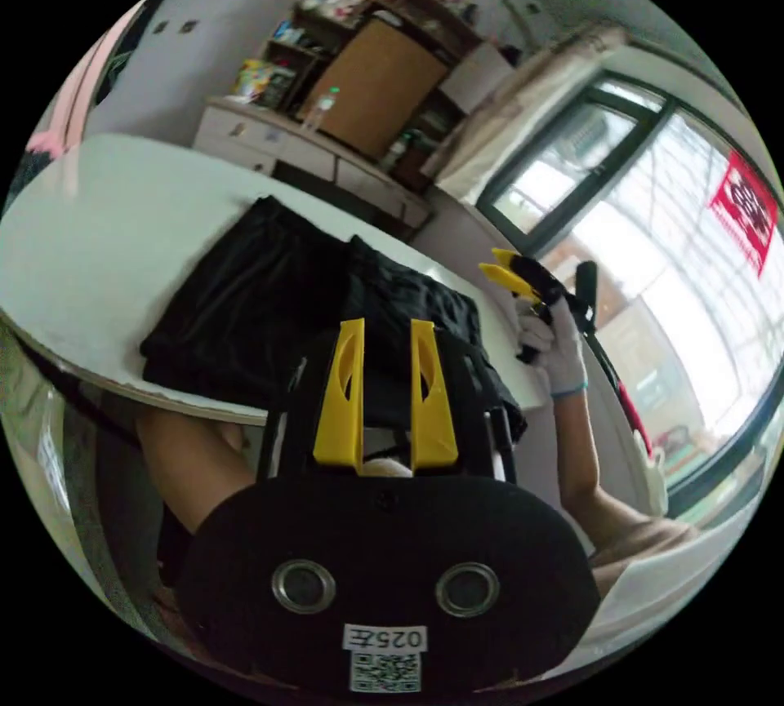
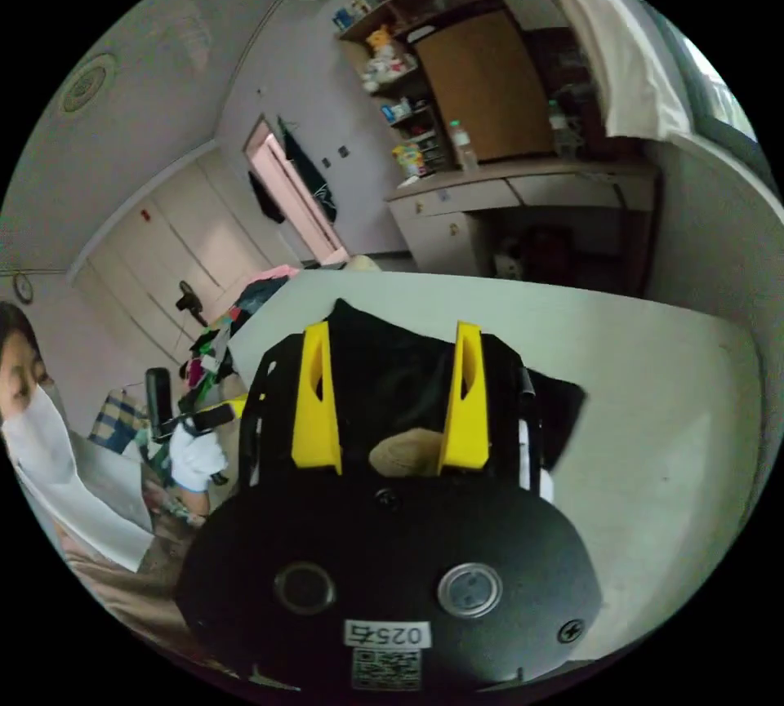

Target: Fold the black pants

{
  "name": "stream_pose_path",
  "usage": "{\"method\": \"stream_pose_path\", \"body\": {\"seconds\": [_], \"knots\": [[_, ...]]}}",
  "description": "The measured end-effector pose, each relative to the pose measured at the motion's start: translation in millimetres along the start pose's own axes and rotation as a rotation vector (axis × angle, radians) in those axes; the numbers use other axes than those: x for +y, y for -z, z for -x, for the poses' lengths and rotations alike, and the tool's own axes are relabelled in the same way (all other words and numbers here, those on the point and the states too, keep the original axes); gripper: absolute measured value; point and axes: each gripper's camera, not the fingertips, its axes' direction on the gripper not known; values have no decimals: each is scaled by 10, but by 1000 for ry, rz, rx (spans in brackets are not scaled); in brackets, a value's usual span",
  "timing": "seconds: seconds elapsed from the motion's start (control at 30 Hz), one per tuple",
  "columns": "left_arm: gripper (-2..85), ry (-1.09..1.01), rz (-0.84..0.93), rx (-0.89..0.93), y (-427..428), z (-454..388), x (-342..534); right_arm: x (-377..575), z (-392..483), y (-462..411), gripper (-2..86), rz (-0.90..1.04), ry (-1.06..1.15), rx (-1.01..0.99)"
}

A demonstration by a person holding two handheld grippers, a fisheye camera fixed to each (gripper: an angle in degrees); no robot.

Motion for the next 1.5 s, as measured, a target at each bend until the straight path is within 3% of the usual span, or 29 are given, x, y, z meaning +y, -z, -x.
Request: {"method": "stream_pose_path", "body": {"seconds": [0.1, 0.2, 0.37, 0.6, 0.87, 1.03, 1.17, 1.27, 1.43, 1.5], "knots": [[62, 71, 37, -25, -218, 137, -48, -443, 271, -797, 183, 248, -20, -148], [76, 110, 69, -57, -361, 183, -36, -741, 583, -1434, 184, 387, 15, 35], [74, 150, 67, -50, -512, 283, -2, -1096, 861, -2127, 165, 548, -43, 172], [14, 233, 43, 127, -634, 414, -17, -1364, 1346, -2535, 167, 693, -25, 340], [5, -59, -40, 116, -656, -438, 57, -1452, 1861, -2804, 161, 846, 47, 554], [5, -127, -44, 97, -711, -652, 187, -1402, 2035, -2926, 81, 869, 106, 670], [5, -116, -56, 196, -646, -733, 250, -1454, 2028, -2565, 54, 809, 55, 586], [5, -248, -68, 204, -629, -1313, 227, -1522, 2011, -1835, 52, 711, 12, 548], [6, -391, -58, 343, -773, -2443, 133, -1523, 1784, -222, 51, 534, -91, 705], [6, -434, -13, 382, -1047, -3063, 102, -1427, 1520, 411, 51, 495, -154, 864]]}}
